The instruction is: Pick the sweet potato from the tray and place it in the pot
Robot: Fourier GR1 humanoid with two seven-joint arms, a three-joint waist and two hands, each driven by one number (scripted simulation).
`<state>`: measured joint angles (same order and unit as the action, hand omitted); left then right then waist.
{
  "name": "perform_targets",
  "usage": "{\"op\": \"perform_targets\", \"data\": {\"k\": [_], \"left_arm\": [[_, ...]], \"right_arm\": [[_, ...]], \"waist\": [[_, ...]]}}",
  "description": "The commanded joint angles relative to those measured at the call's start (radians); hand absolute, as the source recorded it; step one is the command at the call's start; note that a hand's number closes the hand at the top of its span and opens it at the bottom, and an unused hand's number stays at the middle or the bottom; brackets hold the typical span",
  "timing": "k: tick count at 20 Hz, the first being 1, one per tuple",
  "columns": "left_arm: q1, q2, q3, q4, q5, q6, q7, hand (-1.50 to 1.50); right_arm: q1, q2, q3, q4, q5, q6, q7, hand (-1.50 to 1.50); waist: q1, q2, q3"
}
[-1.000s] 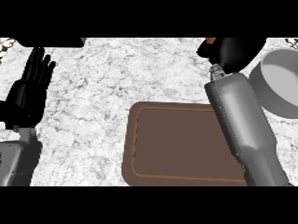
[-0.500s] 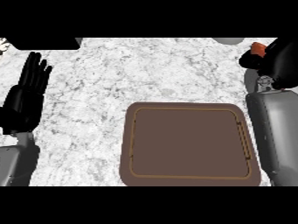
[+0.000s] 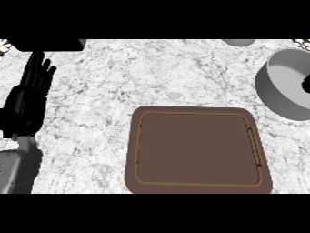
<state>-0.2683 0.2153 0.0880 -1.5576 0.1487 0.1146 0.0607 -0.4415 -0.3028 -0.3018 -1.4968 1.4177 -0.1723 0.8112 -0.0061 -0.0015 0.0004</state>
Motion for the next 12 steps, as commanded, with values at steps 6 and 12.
{"op": "perform_targets", "data": {"k": [6, 12], "left_arm": [[-0.031, 0.019, 0.057, 0.061, 0.013, -0.034, -0.030, 0.00], [-0.104, 0.011, 0.050, 0.112, 0.004, -0.023, 0.000, 0.00]], "right_arm": [[0.079, -0.113, -0.121, 0.166, -0.171, -0.157, -0.198, 1.50], [0.046, -0.190, -0.175, 0.451, -0.251, -0.164, -0.312, 1.50]], "waist": [[0.006, 0.003, 0.000], [0.006, 0.008, 0.000]]}}
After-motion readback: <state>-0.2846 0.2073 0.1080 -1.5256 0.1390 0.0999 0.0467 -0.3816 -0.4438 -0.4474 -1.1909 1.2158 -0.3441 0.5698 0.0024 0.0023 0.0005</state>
